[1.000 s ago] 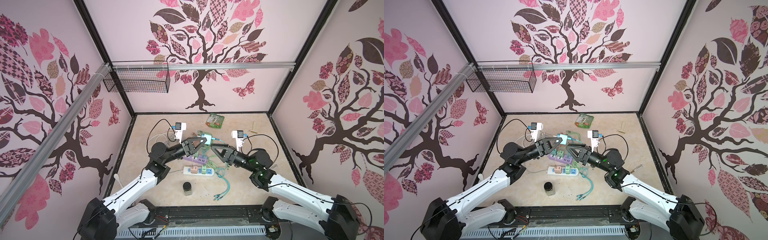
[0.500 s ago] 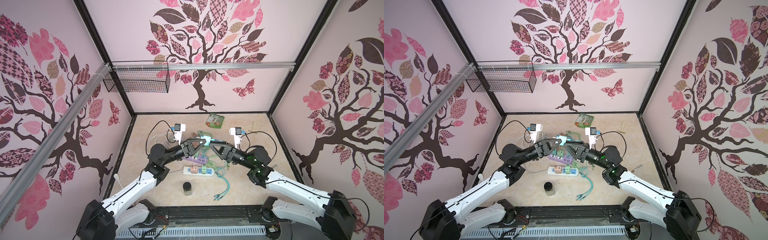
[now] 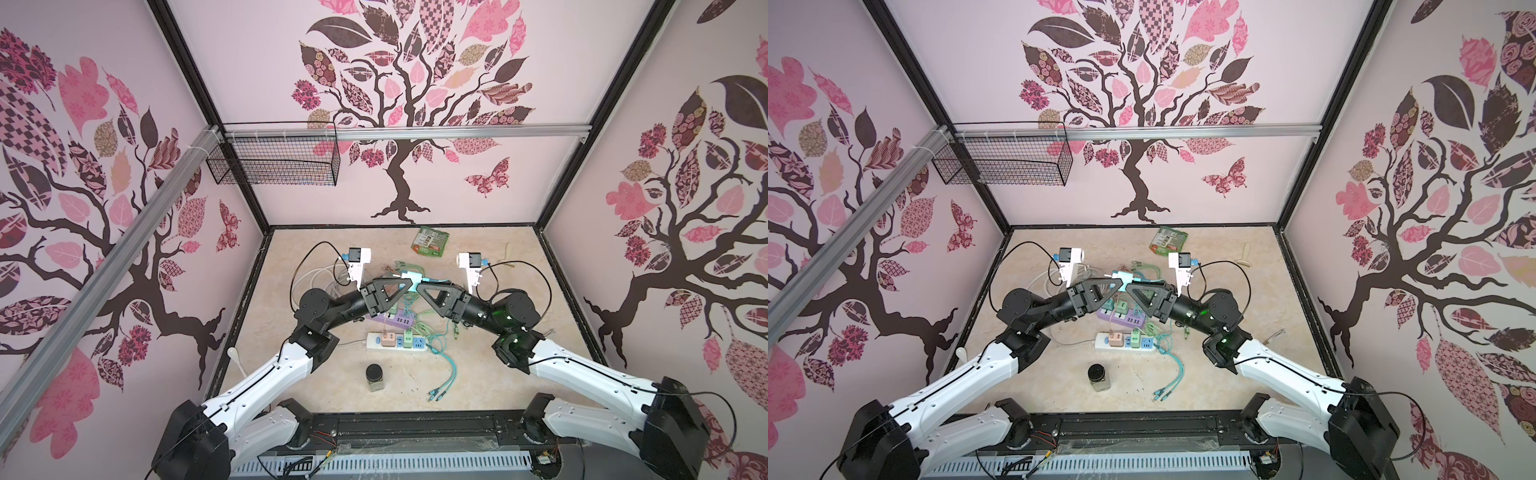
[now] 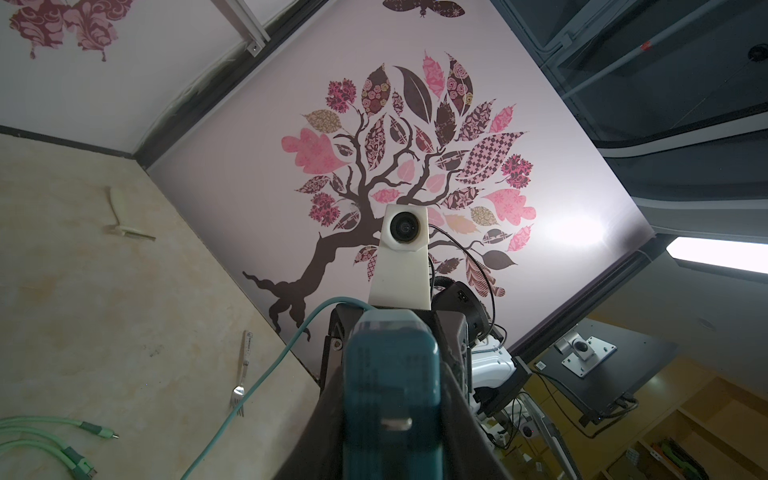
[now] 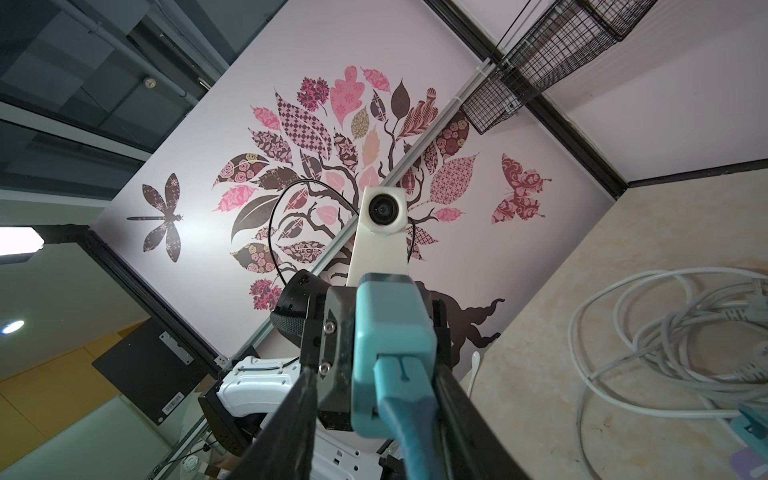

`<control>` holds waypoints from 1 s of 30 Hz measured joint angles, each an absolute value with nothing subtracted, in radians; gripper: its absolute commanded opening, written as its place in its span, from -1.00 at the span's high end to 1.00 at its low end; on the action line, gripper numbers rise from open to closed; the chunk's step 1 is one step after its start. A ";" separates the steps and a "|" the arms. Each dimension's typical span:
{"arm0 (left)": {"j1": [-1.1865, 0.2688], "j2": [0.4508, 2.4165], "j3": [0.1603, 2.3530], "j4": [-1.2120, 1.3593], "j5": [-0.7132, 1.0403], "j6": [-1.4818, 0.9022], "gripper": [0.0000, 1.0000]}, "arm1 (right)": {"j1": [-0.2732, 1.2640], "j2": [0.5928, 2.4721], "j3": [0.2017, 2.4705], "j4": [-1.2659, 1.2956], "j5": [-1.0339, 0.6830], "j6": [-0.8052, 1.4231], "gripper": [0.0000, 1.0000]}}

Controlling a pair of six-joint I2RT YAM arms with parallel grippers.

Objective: Insert the plug

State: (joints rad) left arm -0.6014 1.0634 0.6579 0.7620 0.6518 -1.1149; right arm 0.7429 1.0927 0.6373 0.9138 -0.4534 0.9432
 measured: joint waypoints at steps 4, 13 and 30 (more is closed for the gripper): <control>-0.603 1.063 0.658 0.762 0.658 -1.114 1.00 | 0.743 1.102 0.650 0.915 -0.456 0.944 0.08; -0.603 1.063 0.658 0.764 0.667 -1.111 1.00 | 0.743 1.106 0.652 0.925 -0.458 0.947 0.12; -0.609 1.050 0.658 0.742 0.686 -1.072 1.00 | 0.743 1.113 0.654 0.923 -0.467 0.967 0.48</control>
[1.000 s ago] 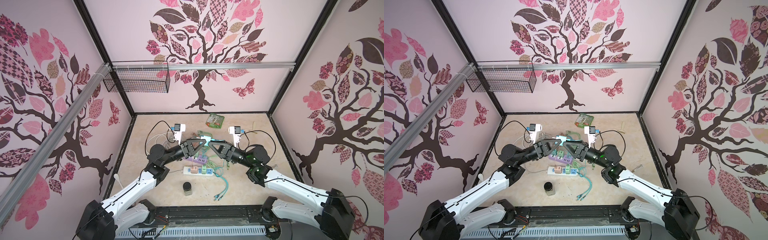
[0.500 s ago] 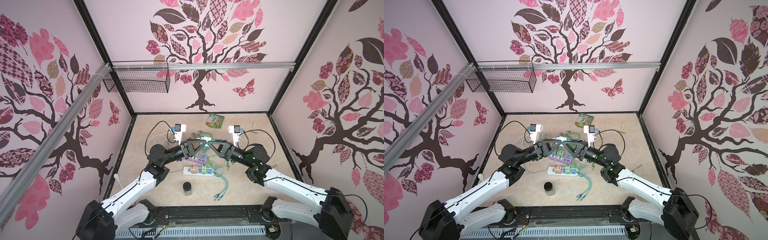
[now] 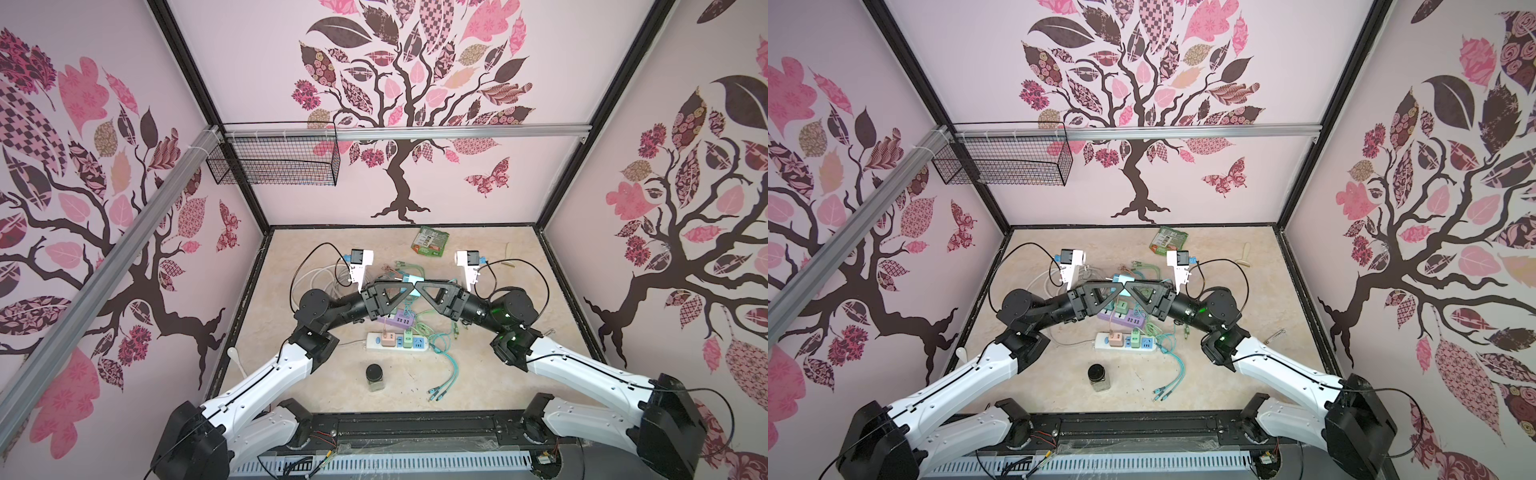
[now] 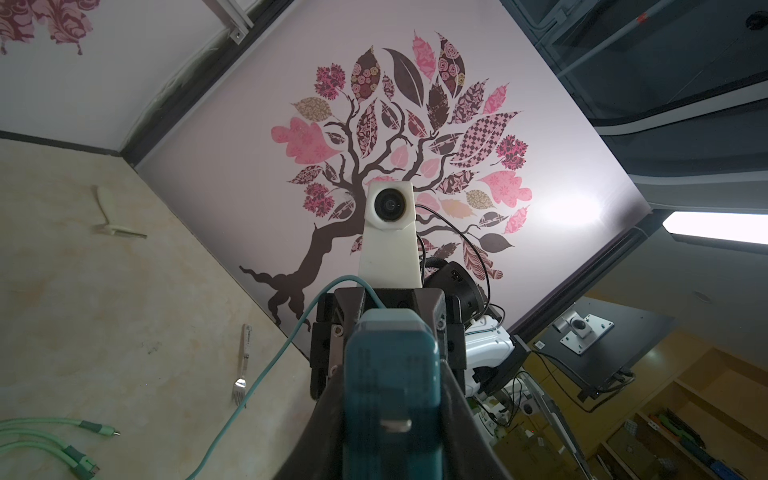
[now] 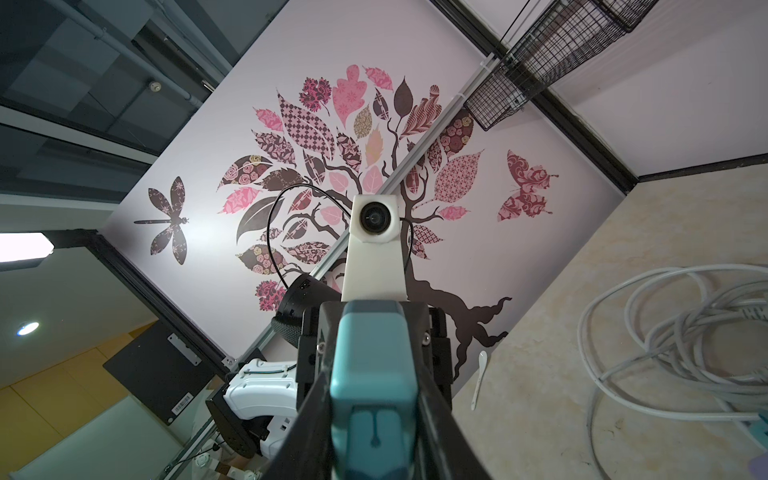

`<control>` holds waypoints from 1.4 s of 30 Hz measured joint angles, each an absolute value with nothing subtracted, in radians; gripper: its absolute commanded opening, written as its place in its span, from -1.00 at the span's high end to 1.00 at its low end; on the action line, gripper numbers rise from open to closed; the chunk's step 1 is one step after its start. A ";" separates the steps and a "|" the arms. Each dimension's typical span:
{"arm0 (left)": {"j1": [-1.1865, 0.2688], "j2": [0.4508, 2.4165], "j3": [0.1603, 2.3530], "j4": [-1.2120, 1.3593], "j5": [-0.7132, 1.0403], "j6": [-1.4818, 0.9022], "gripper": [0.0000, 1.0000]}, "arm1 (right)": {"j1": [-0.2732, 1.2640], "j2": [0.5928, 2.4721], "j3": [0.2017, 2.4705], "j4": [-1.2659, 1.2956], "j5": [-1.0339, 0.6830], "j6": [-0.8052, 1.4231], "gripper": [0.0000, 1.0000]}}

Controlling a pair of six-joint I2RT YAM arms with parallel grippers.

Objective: Insert the plug

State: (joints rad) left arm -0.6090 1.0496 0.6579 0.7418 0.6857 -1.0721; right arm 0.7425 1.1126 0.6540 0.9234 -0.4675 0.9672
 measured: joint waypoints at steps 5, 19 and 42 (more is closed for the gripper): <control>-0.611 1.022 0.658 0.681 0.682 -1.041 0.55 | 0.744 1.108 0.654 0.903 -0.474 0.961 0.54; -0.614 0.936 0.658 0.443 0.670 -0.925 -0.18 | 0.723 1.018 0.703 0.585 -0.435 0.825 0.64; -0.467 0.780 0.588 -0.168 0.469 -0.777 -0.05 | 0.714 1.004 1.038 -0.295 -0.306 0.280 0.63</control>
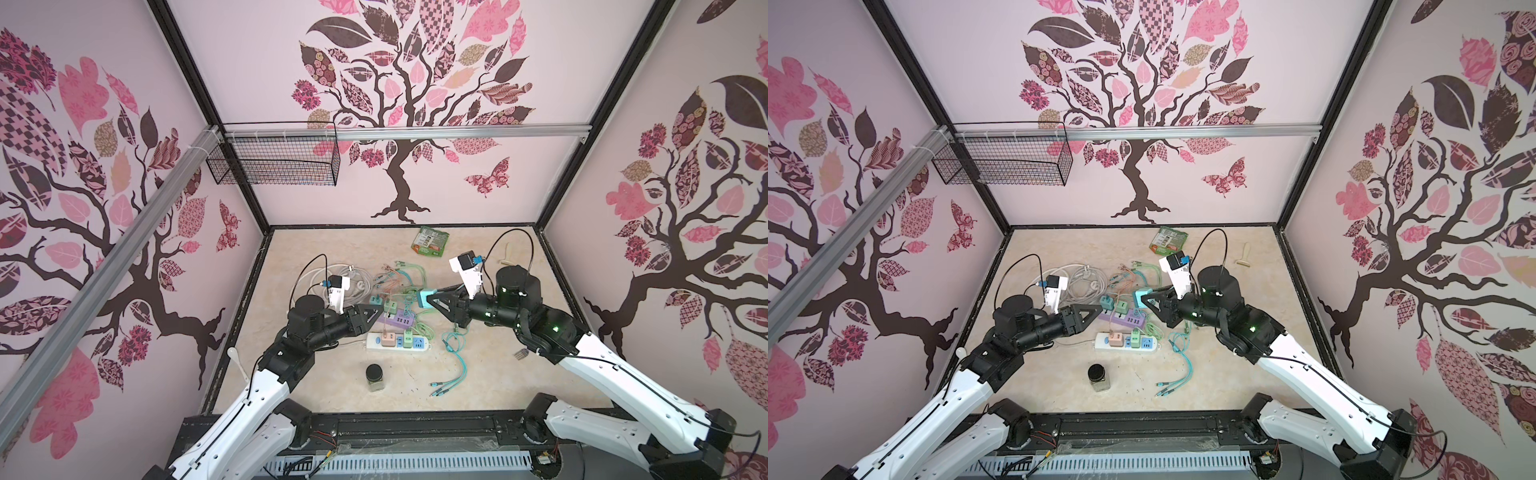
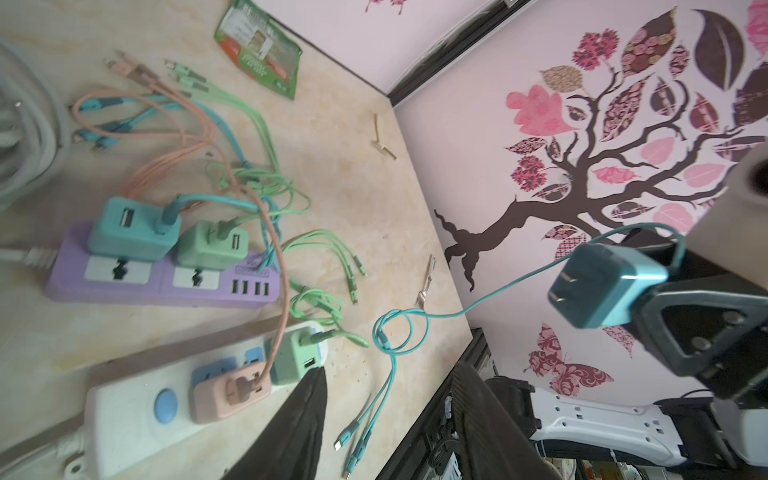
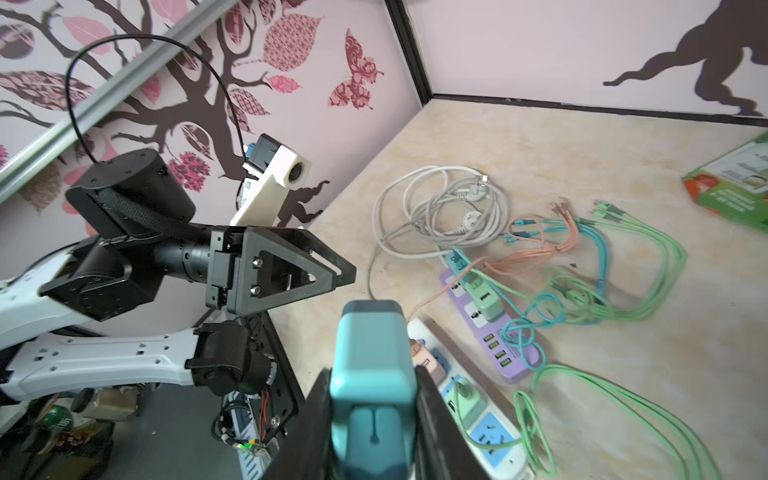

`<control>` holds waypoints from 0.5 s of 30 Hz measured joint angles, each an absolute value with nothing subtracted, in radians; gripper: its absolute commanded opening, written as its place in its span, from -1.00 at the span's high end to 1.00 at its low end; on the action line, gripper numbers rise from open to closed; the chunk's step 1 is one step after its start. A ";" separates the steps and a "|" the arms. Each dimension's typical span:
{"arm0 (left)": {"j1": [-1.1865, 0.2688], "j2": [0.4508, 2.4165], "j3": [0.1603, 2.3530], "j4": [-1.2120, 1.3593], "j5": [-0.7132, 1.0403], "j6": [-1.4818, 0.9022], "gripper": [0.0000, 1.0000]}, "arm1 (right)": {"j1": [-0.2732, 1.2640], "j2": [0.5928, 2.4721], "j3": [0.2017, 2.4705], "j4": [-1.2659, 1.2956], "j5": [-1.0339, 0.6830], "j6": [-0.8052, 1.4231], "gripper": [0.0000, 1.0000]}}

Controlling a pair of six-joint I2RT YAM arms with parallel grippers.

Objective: Insert the plug

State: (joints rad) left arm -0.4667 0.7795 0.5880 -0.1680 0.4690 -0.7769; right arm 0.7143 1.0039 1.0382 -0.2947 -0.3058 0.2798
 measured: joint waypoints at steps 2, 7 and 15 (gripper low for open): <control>-0.466 0.781 0.588 -0.199 0.456 -0.777 -0.06 | 0.705 1.034 1.089 -0.353 -0.281 0.236 0.63; -0.464 0.797 0.588 -0.250 0.436 -0.775 -0.12 | 0.636 1.122 1.217 -0.456 -0.252 0.153 0.64; -0.464 0.784 0.588 -0.308 0.420 -0.761 -0.15 | 0.558 1.267 1.539 -0.574 -0.205 0.010 0.64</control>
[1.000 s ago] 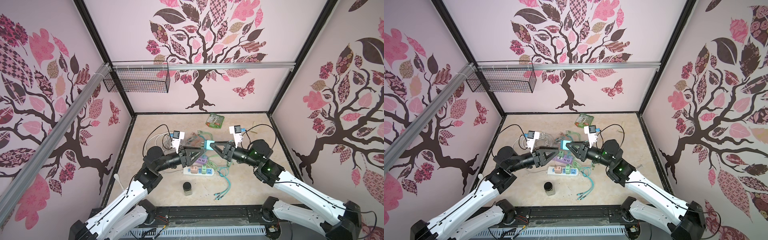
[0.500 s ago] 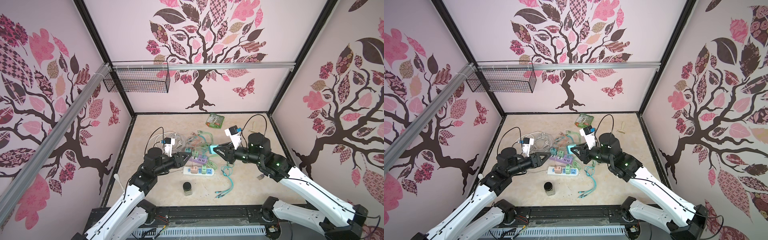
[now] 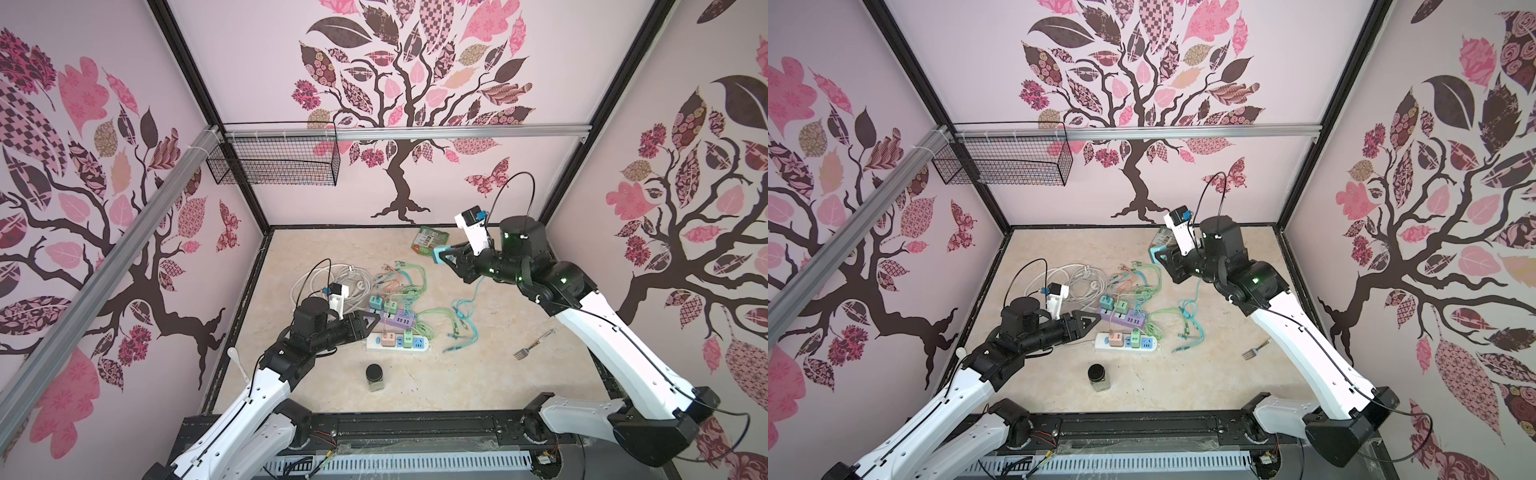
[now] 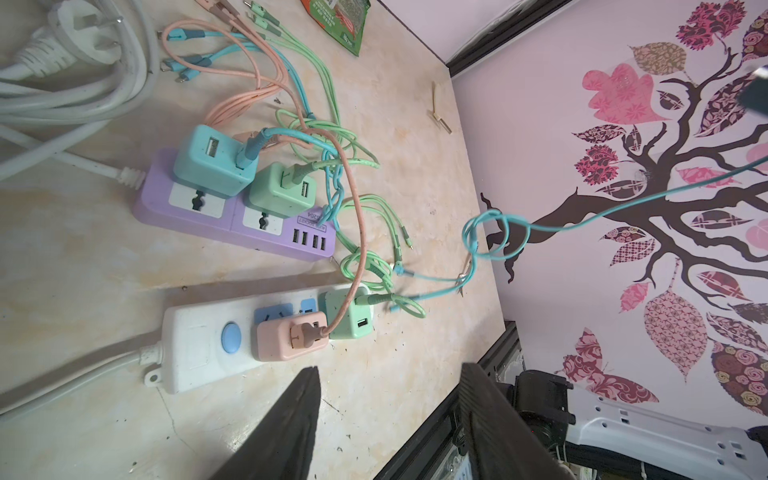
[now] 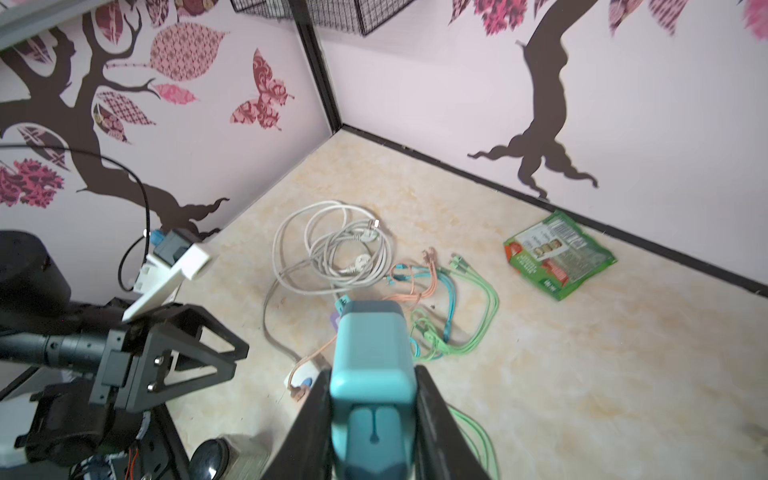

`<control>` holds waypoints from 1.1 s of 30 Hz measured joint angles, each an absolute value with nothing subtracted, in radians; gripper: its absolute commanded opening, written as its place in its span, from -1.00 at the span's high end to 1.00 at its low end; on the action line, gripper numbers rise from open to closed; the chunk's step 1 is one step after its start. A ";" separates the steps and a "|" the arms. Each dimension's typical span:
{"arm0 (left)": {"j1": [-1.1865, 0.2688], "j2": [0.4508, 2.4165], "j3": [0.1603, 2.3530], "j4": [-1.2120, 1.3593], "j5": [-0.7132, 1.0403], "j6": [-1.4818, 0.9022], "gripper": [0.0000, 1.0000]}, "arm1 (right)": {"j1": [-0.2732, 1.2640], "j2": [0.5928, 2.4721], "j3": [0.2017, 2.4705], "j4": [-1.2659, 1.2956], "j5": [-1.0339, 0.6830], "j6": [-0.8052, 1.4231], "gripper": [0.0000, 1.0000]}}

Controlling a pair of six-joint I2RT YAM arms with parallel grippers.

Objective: Insert the plug

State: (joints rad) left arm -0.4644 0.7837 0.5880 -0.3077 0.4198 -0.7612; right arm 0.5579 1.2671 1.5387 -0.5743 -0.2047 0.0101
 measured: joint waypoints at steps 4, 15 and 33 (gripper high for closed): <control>-0.464 0.759 0.588 -0.331 0.414 -0.759 -0.16 | 0.553 1.340 1.686 -0.605 -0.157 -0.072 0.64; -0.464 0.706 0.538 -0.367 0.387 -0.762 -0.16 | 0.542 1.439 1.524 -0.575 -0.172 -0.131 0.68; -0.463 0.792 0.440 -0.359 0.322 -0.778 -0.10 | 0.543 1.248 1.039 -0.451 -0.402 0.014 0.69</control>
State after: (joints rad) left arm -0.4629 0.7921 0.4397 -0.3588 0.3222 -0.7780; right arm 0.5426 1.2476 1.0389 -0.4515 -0.4023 0.0143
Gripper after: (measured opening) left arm 0.552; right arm 0.299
